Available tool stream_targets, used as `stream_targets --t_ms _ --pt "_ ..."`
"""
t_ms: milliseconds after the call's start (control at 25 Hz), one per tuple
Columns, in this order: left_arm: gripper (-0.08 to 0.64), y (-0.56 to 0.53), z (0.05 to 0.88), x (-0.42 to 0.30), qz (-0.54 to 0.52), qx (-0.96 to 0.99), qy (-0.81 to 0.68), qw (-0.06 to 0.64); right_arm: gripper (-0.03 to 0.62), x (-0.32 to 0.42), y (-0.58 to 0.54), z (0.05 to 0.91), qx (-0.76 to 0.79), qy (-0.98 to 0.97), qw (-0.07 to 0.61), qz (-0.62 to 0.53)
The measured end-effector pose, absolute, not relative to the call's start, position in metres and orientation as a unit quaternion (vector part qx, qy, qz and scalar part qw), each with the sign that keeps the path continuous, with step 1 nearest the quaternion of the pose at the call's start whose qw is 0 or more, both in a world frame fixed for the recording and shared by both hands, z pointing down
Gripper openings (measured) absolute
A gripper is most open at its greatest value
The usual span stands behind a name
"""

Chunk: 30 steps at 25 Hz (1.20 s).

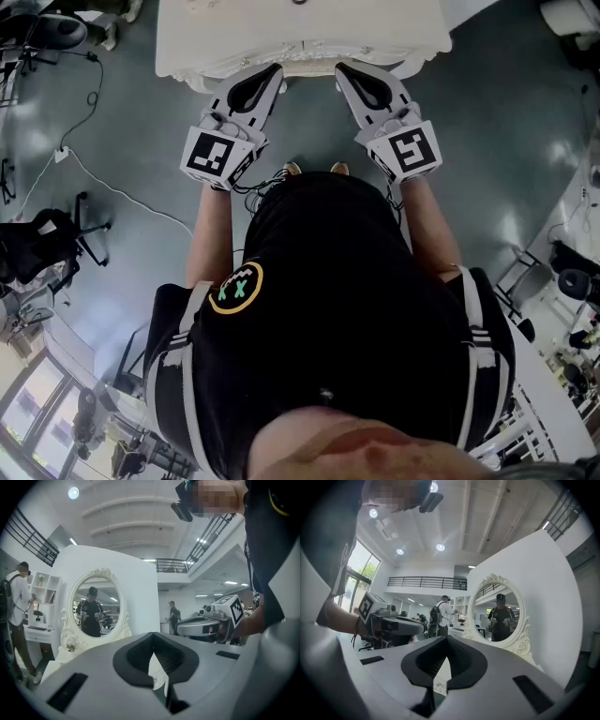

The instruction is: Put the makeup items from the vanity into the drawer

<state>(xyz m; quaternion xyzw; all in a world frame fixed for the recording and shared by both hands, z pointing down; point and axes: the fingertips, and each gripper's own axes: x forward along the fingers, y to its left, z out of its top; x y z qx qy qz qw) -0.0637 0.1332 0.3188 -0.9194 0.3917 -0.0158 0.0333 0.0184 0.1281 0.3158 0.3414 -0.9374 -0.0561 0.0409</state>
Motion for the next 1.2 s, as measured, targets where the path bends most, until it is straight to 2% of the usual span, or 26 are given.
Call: stream_targets --t_ms 760,1040,1200 --pt "0.018 0.128 0.321 -0.064 -0.018 -0.919 0.393 0.03 0.025 0.016 0.12 0.318 0.336 -0.94 0.033 -0.045" --pt "0.018 0.125 0.321 -0.064 -0.019 -0.918 0.395 0.031 0.074 0.018 0.116 0.318 0.34 -0.939 0.033 -0.038" --pt "0.018 0.122 0.322 -0.062 -0.019 -0.918 0.396 0.031 0.139 0.019 0.113 0.32 0.337 -0.94 0.032 -0.033"
